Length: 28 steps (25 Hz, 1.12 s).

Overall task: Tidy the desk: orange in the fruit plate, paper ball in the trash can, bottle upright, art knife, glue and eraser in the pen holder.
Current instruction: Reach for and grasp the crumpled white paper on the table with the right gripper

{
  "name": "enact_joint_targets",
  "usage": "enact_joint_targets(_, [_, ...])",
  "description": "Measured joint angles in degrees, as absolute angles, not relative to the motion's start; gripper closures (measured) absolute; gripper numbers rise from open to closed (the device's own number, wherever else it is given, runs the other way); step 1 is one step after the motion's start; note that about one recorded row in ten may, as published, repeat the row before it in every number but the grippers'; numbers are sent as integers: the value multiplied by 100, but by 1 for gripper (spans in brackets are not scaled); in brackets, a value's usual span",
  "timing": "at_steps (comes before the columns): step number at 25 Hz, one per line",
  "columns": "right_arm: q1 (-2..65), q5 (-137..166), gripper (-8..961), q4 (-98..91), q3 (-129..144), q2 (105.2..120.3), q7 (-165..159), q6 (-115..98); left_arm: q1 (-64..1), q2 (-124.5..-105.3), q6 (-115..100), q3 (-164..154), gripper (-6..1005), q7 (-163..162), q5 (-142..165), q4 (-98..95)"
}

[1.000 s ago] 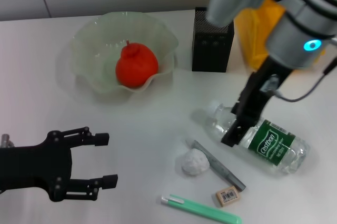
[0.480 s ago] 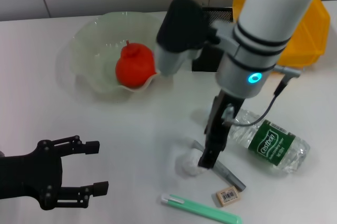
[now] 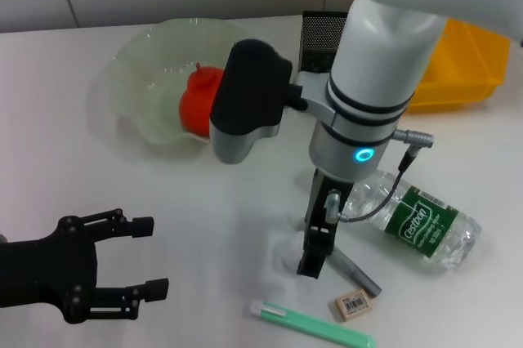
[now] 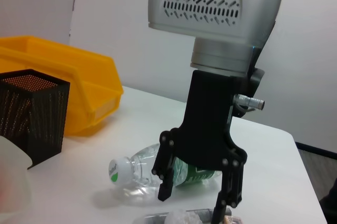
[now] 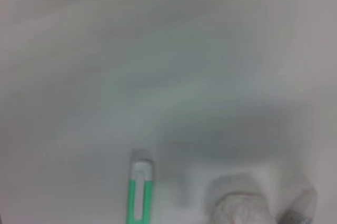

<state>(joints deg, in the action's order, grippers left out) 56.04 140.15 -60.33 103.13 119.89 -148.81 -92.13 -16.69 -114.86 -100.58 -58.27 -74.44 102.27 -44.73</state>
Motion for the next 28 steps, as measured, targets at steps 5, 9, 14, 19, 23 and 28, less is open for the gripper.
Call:
enact_joint_targets(5, [5682,13850,177,-5849,10584,11989,-14898,-8983,-1670,-11495,-10055,-5827,139,-7444,10264,-4474])
enact_joint_targets(9, [5685,13791,177,-5809,10711,11988,-14916,-8883,-1666,-11496,-10055,-5827,139,-7437,10266,-4473])
enact_joint_targets(14, [5703,13785,177,-5765,10878,11988,-15020,-8776,-1663,-11498,-10050,-5821,139,-7435,10266,-4459])
enact_joint_targets(19, [5746,13782,179,-5674,11065,11988,-15107,-8637,-1661,-11504,-10037,-5818,139,-7435,10266,-4456])
enact_joint_targets(23, [5741,13780,263,-5675,11073,11988,-15108,-8587,-1661,-11505,-10037,-5818,139,-7435,10266,-4456])
enact_joint_targets(28, [5727,13780,384,-5665,11117,11988,-15107,-8551,-1661,-11513,-10036,-5818,140,-7435,10266,-4456])
